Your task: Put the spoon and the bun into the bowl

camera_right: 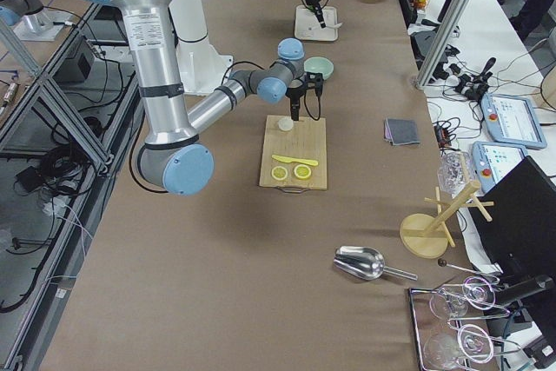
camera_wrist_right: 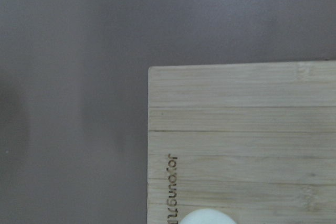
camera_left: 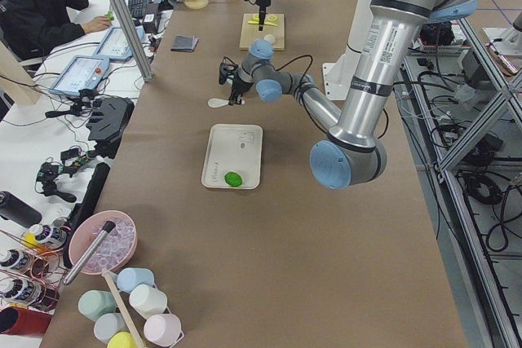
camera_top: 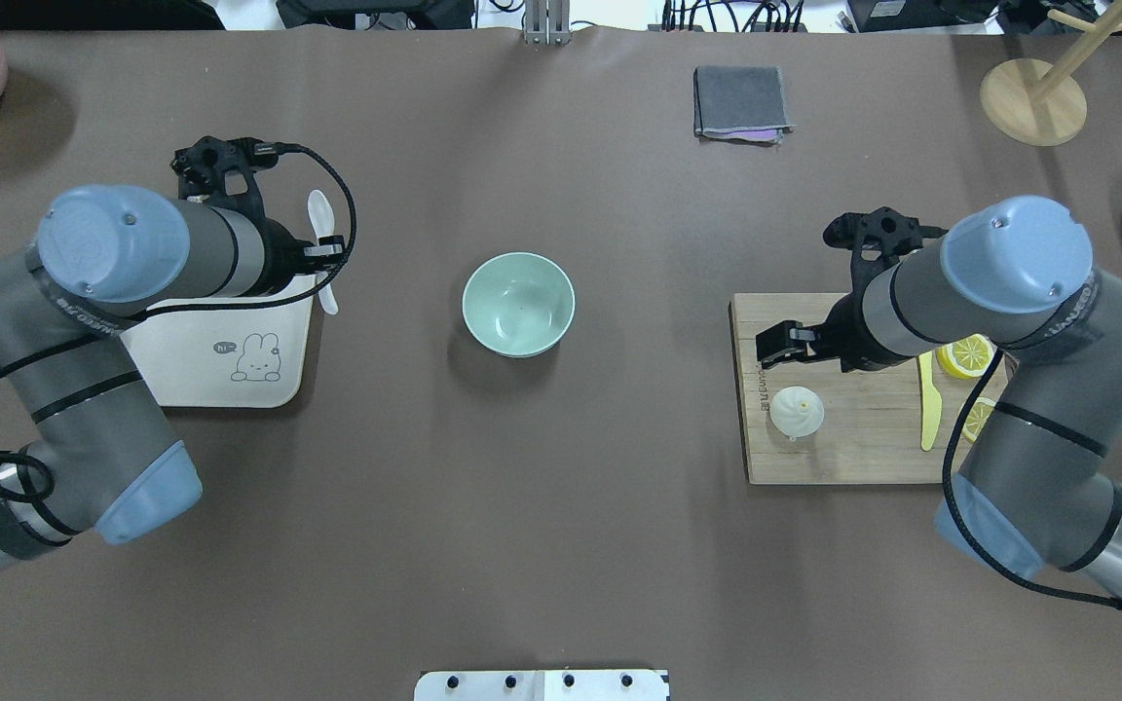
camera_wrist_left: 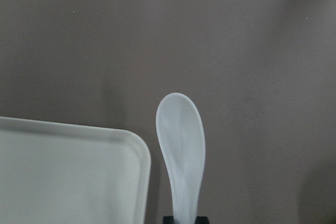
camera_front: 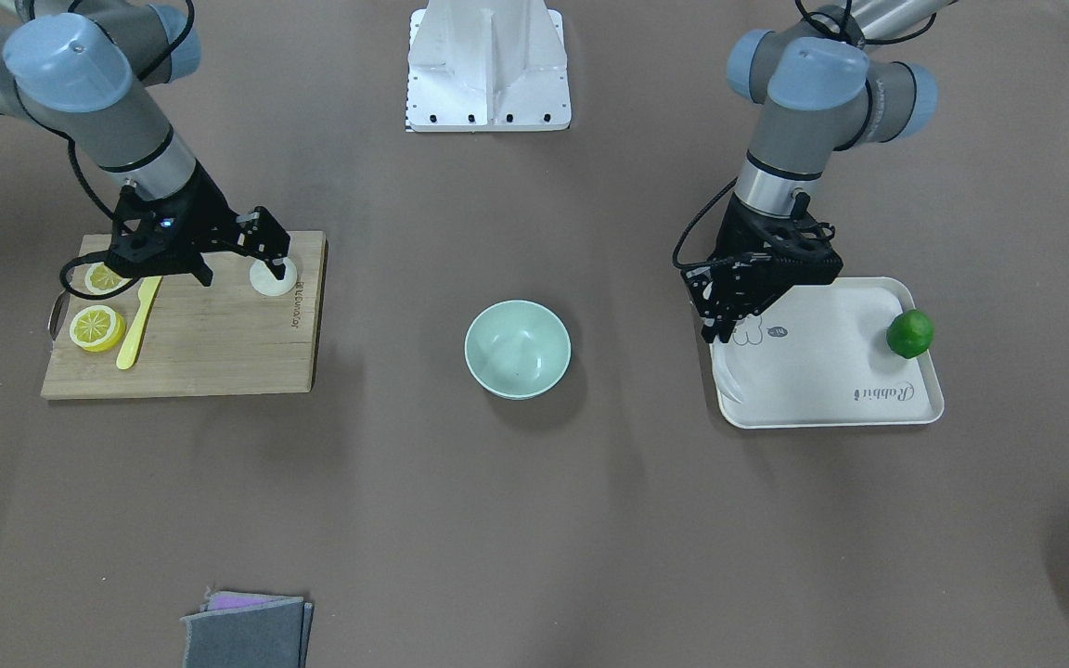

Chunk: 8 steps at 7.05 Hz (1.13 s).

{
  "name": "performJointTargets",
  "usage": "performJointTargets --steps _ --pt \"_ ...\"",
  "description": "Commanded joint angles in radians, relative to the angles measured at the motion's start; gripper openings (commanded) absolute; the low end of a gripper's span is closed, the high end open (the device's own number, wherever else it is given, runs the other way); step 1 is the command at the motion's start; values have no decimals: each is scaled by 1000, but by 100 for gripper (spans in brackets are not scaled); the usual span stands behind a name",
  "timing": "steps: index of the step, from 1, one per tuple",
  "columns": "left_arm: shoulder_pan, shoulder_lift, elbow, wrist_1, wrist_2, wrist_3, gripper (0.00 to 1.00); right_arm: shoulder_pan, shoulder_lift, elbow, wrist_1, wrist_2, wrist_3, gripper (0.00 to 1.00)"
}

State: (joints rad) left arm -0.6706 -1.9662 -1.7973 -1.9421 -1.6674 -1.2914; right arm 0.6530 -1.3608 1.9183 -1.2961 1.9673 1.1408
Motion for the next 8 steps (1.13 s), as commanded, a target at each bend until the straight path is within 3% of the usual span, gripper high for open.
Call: performJointTargets --steps 1,3,4,5,6,8 --pt "3 -46 -1 52 2 -25 0 -73 -12 -14 -9 -44 8 100" --pt "12 -59 4 52 2 -26 0 -82 -27 -45 -14 -48 8 97" --pt "16 -62 1 52 2 -34 0 -81 -30 -65 -14 -48 10 82" --pt "29 -75 1 52 3 -42 0 -81 -27 -62 -14 -45 23 22" --pt "46 -85 6 52 6 -69 0 -73 -20 -56 -14 -41 23 0" --pt "55 -89 10 52 11 -74 0 -38 -15 -51 -9 -22 23 0"
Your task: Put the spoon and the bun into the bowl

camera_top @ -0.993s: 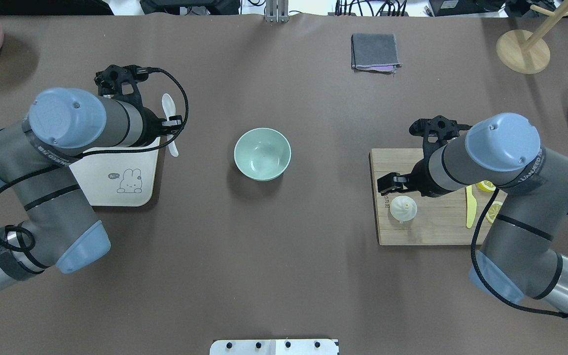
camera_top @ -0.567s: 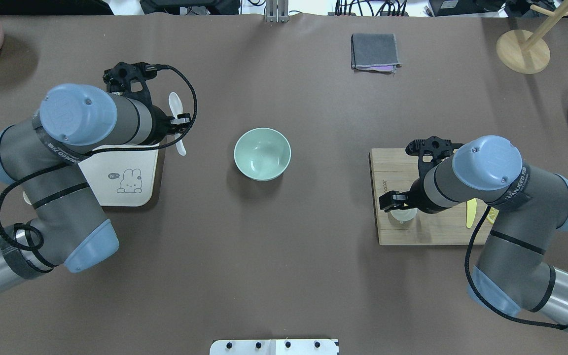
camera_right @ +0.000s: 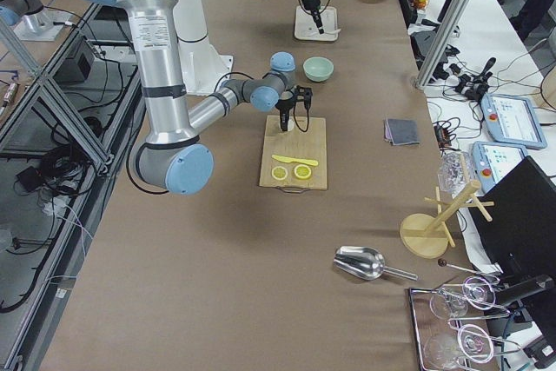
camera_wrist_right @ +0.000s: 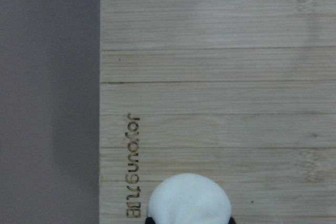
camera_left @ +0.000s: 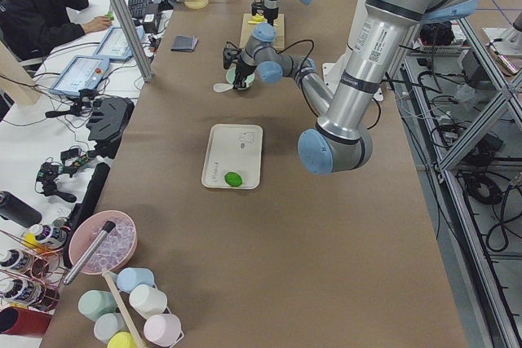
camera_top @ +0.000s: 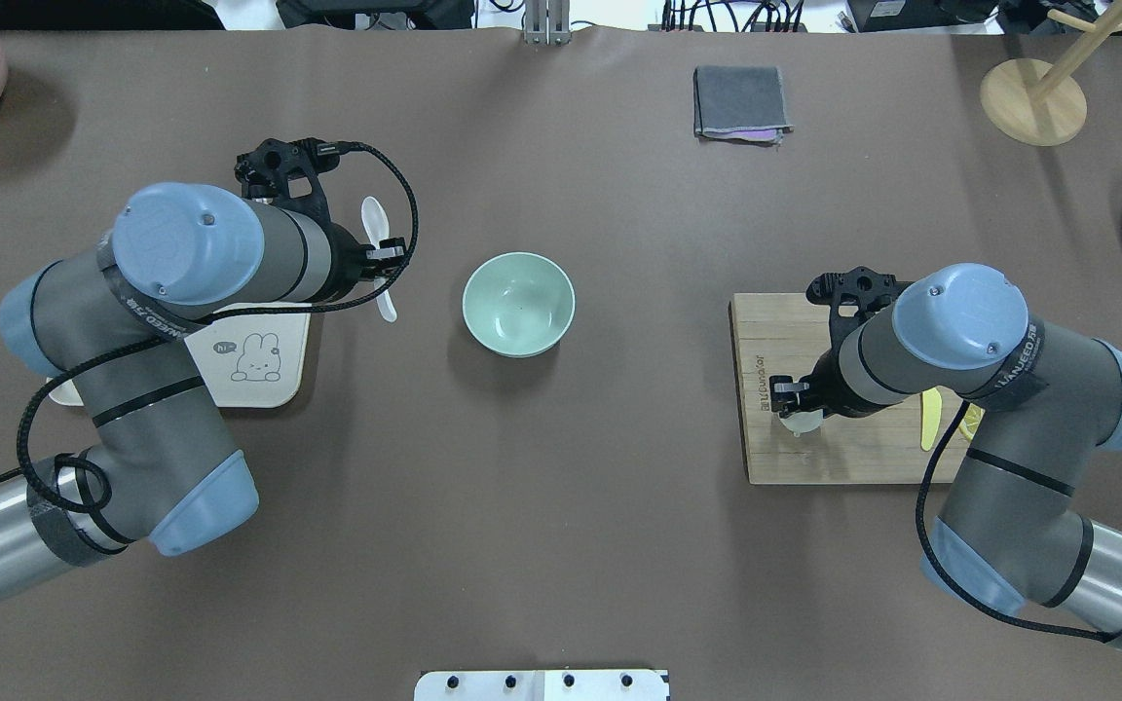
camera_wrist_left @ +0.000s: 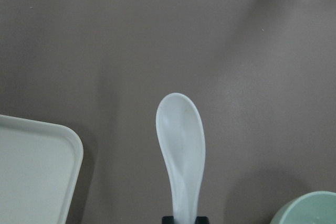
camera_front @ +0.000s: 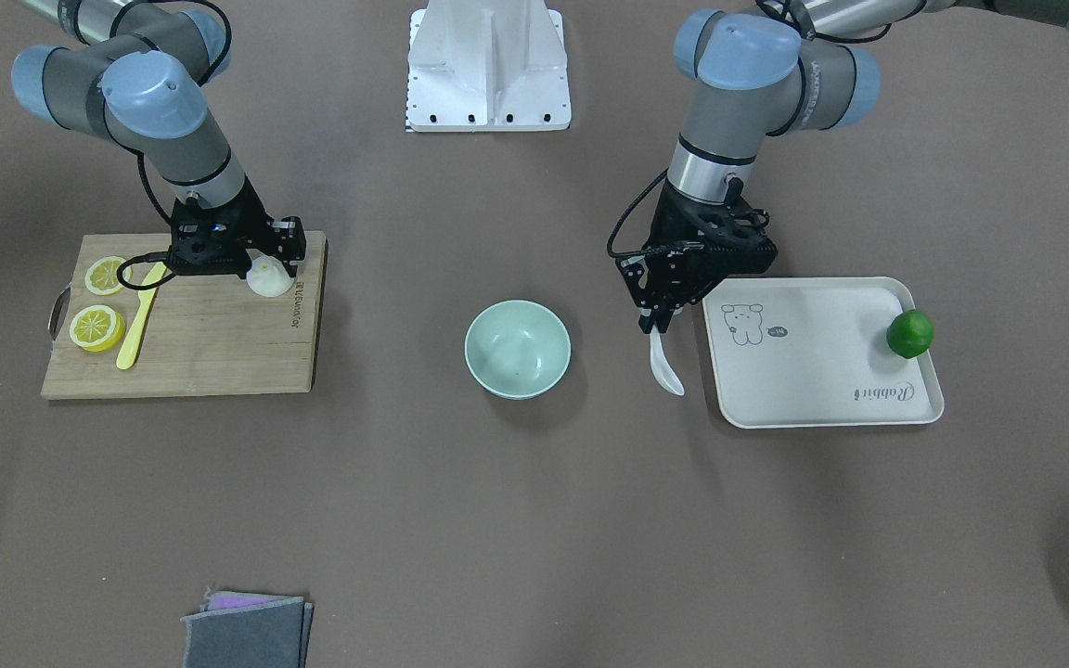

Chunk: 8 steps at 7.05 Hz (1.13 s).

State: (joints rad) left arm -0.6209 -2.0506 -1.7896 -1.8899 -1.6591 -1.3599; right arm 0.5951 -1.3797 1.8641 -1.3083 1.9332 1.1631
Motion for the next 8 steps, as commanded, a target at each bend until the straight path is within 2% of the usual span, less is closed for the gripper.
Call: performJointTargets --steps 1,2,4,6,8 --pt "19 -13 12 3 5 -5 0 53 16 18 0 47 3 0" --pt "38 -32 13 27 25 -4 0 78 42 18 -3 81 4 0" --pt "61 -83 15 109 27 -4 0 101 89 14 -9 82 4 0" --pt "84 -143 36 149 29 -10 0 101 207 6 -96 82 67 0" --pt "153 -184 77 149 96 -36 0 106 260 -34 -106 78 69 0"
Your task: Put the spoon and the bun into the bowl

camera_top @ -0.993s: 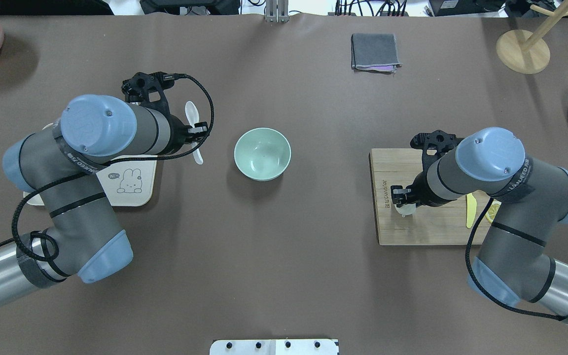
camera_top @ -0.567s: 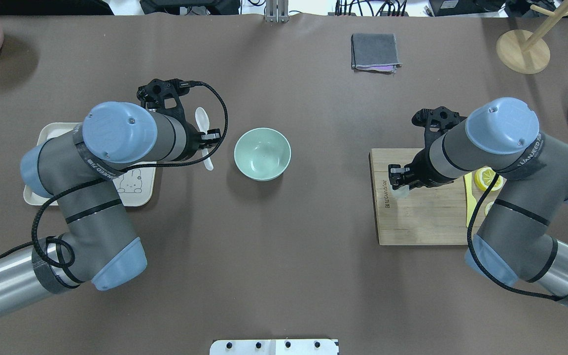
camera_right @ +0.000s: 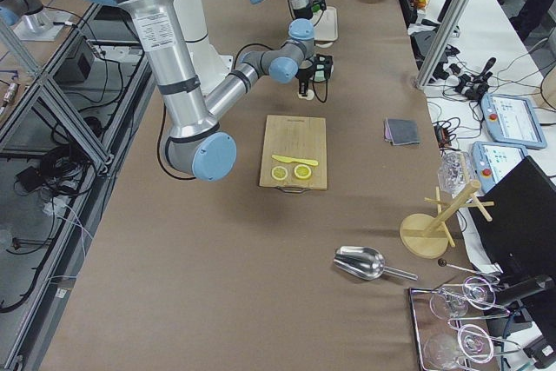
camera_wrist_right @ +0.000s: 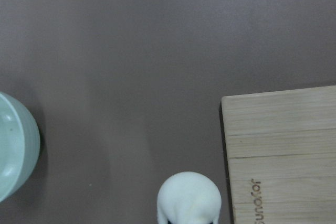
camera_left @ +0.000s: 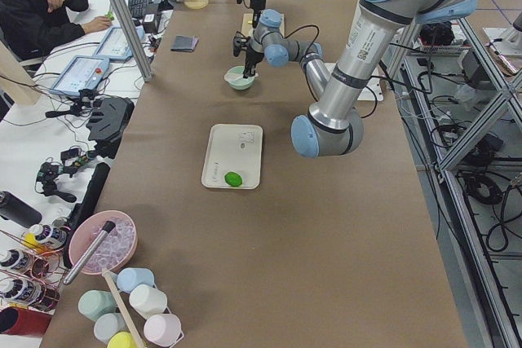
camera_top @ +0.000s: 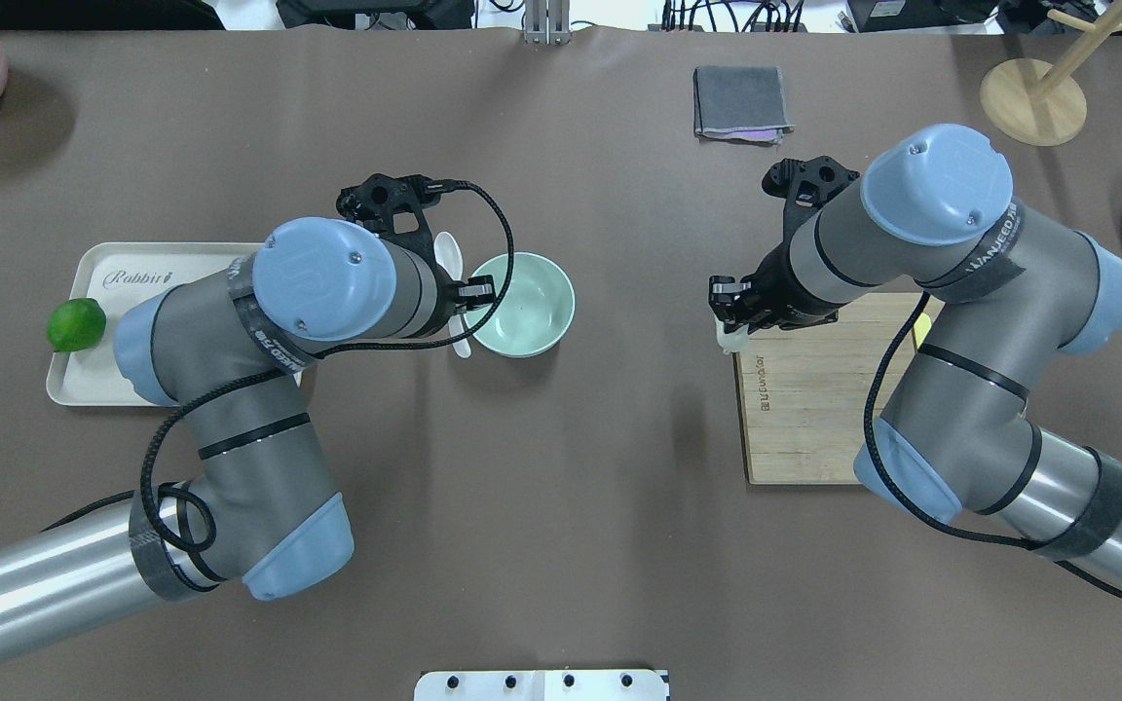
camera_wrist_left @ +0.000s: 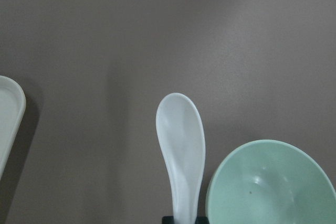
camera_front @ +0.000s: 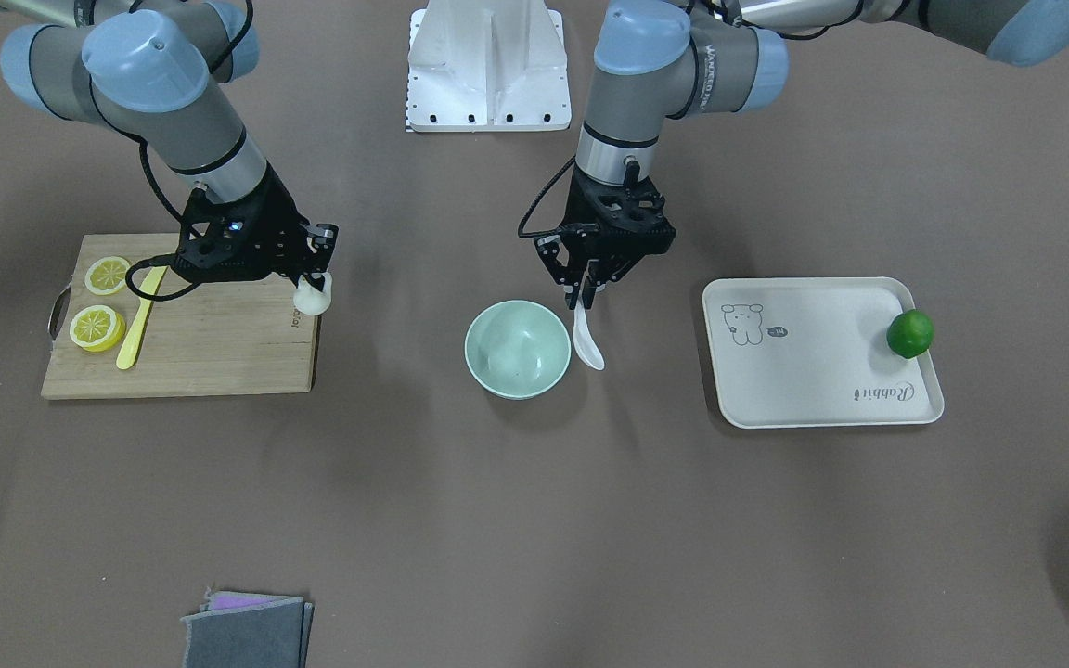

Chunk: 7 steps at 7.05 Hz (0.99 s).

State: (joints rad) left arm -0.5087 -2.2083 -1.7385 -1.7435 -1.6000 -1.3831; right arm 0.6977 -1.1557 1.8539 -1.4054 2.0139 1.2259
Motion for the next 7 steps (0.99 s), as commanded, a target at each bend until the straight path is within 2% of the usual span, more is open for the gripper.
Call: performJointTargets --steps 1,3,7 --pt "58 -37 33 2 40 -33 0 8 59 -41 -9 -3 7 0" --pt "67 -137 97 53 40 -75 0 9 79 -68 2 -4 20 0" --pt "59 -151 125 64 63 -71 0 13 77 -71 0 -4 20 0"
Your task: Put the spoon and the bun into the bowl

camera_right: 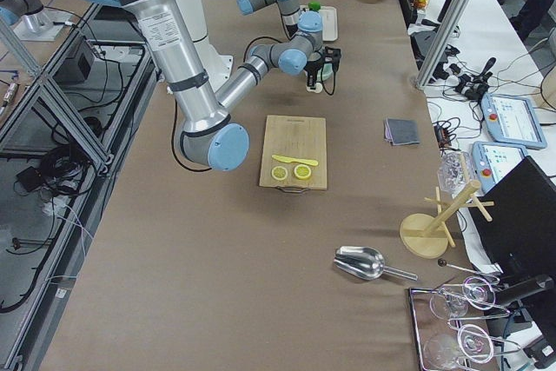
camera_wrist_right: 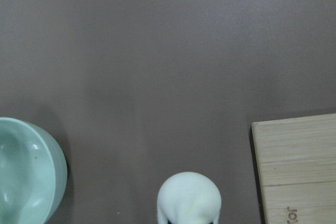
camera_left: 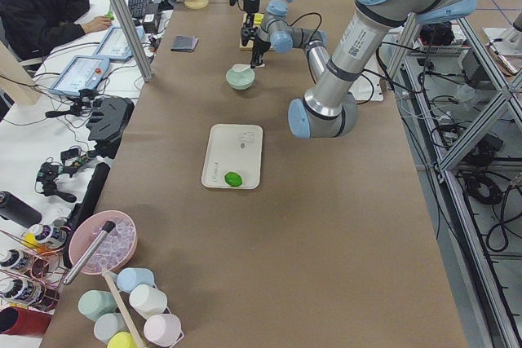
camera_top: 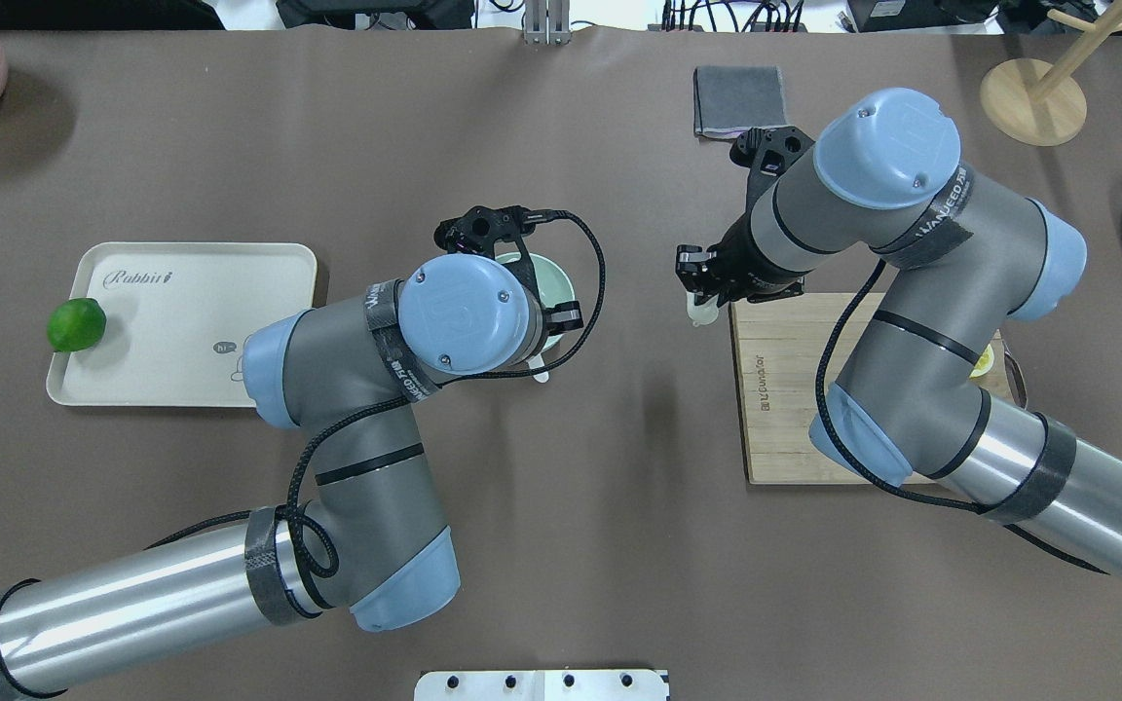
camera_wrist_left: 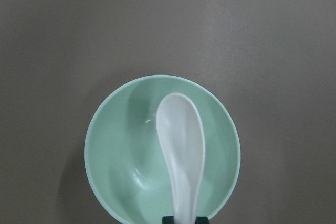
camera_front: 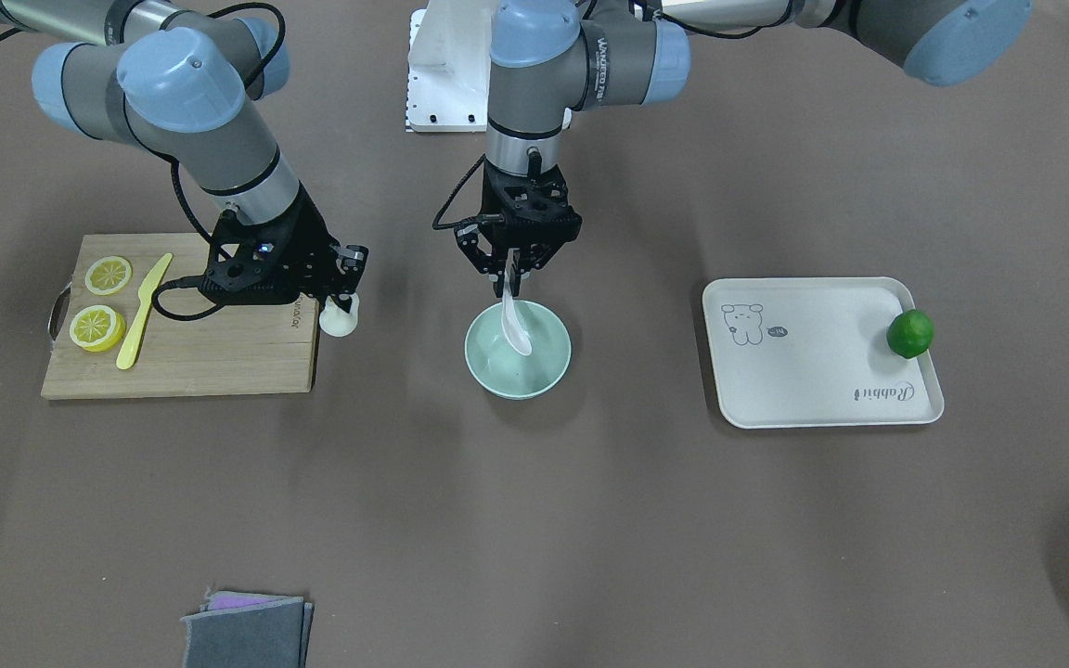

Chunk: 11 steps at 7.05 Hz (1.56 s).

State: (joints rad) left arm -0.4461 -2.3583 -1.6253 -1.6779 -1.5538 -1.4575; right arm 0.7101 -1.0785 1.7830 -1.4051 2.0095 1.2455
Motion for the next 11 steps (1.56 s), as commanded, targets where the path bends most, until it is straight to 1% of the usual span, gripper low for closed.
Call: performJointTargets --steps 1,2,3,4,6,7,8,9,10,11 --pt "-3 -1 19 -6 35 3 0 0 2 -1 2 -2 0 0" --pt "-3 -1 21 -8 35 3 0 3 2 -4 2 -2 -1 0" --pt "-3 -1 28 -9 37 3 78 9 6 -10 2 -2 -1 0" --pt "-3 -2 39 -23 73 -3 97 9 15 -16 2 -2 -1 0" --pt "-29 -3 36 -36 74 3 97 8 52 -34 0 -2 0 0" --pt "-90 1 24 -25 19 31 97 5 128 -94 0 -2 29 0" --pt "-170 32 -8 -19 -65 166 97 -12 208 -173 5 -9 58 0" --pt "-236 141 -104 -19 -107 309 98 -30 280 -242 6 -49 55 0" --pt "-299 283 -196 -23 -126 460 98 -43 348 -322 21 -72 55 0" --pt "-357 328 -211 -31 -127 541 98 -50 365 -367 81 -74 55 0"
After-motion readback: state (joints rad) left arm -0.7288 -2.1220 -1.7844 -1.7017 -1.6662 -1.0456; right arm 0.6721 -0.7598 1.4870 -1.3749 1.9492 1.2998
